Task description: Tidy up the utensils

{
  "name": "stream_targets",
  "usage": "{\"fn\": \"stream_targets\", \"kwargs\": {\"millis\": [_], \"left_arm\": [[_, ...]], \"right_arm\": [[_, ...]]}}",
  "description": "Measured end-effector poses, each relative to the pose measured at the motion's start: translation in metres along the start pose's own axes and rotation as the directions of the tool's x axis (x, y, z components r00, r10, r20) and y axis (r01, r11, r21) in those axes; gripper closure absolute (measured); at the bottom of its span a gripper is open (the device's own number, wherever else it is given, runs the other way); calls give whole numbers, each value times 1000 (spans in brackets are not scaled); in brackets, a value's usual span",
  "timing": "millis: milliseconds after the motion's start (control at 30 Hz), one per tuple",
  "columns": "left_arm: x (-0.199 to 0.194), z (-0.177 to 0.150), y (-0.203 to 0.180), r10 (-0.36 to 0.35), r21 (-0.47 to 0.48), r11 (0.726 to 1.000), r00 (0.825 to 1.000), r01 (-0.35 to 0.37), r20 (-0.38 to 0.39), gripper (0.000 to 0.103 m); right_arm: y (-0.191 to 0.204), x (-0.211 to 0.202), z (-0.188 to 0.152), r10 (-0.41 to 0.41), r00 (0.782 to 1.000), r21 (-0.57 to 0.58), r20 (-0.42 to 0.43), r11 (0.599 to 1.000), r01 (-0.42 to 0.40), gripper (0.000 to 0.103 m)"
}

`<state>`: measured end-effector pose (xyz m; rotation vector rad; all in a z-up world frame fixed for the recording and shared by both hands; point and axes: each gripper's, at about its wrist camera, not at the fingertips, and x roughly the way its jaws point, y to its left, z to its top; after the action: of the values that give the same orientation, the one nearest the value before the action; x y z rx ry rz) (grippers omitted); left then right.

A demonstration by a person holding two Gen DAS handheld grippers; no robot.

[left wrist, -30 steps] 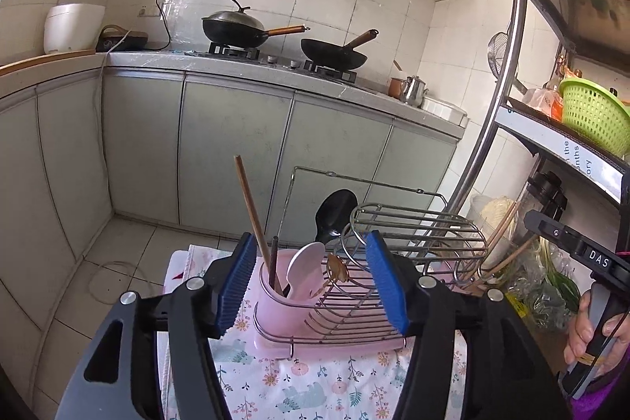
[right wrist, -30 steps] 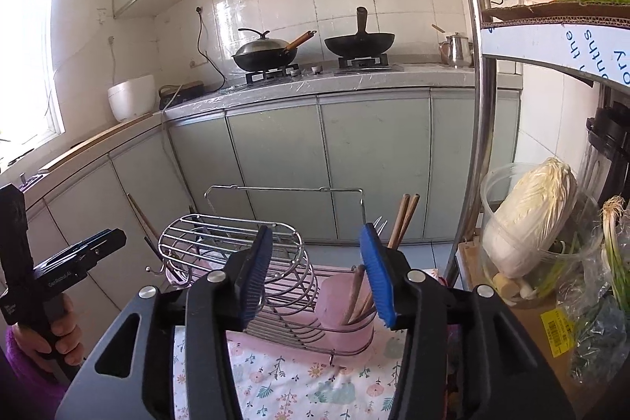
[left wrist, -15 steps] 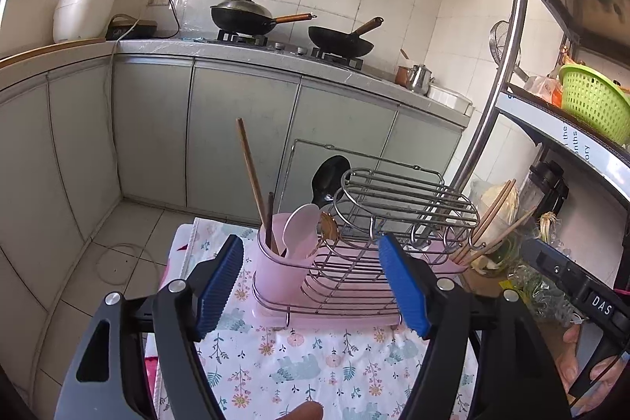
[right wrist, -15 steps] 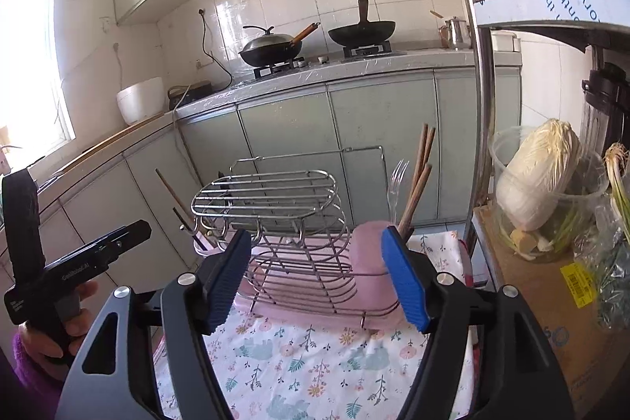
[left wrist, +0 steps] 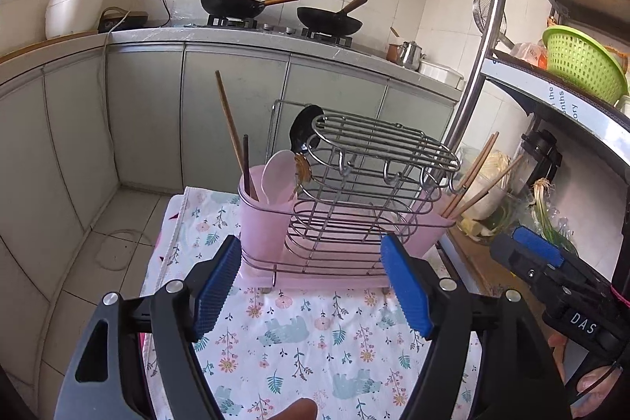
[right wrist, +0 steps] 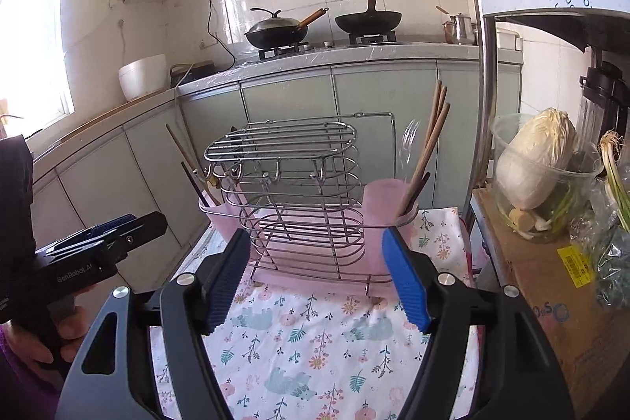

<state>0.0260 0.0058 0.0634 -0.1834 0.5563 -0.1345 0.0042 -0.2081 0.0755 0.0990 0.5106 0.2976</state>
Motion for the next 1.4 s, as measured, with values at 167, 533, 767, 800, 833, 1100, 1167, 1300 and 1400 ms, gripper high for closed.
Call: {"fn": "stream_targets", "kwargs": {"millis": [167, 533, 767, 800, 833, 1100, 1167, 1300, 1400], "left_arm": [[-5, -12, -9, 4, 21, 1000, 1000, -4, -8, 31], [-8, -26, -24, 16, 62, 998, 1000, -14, -26, 31], [-7, -30, -29, 30, 82, 996, 999, -28, -29, 31], [-6, -30, -29, 34, 83, 996, 999, -32, -30, 31], [-6, -30, -29, 38, 82, 996, 999, -35, -30, 31], [-1, -34, -30, 58, 83, 995, 997, -54, -41, 31], [0, -35, -30, 63, 85, 995, 997, -59, -44, 31], [1, -36, -30, 72, 86, 994, 997, -69, -41, 31], [0, -37, -30, 79, 88, 993, 996, -76, -38, 31]], "right_arm": [[0, -6, -6, -7, 1000, 7, -5, 1000, 7, 33], [8, -12, -19, -32, 999, -7, -19, 999, 32, 33], [10, -10, -21, -61, 998, -4, -19, 998, 61, 33], [12, -10, -22, -65, 998, -6, -20, 998, 65, 33], [13, -9, -23, -67, 998, -9, -22, 998, 66, 33], [16, -3, -28, -80, 996, -13, -37, 997, 79, 33], [15, -3, -29, -79, 996, -5, -39, 997, 79, 33], [14, -1, -31, -81, 996, -5, -44, 997, 80, 33], [14, -1, -32, -81, 996, -2, -43, 997, 81, 33]]}}
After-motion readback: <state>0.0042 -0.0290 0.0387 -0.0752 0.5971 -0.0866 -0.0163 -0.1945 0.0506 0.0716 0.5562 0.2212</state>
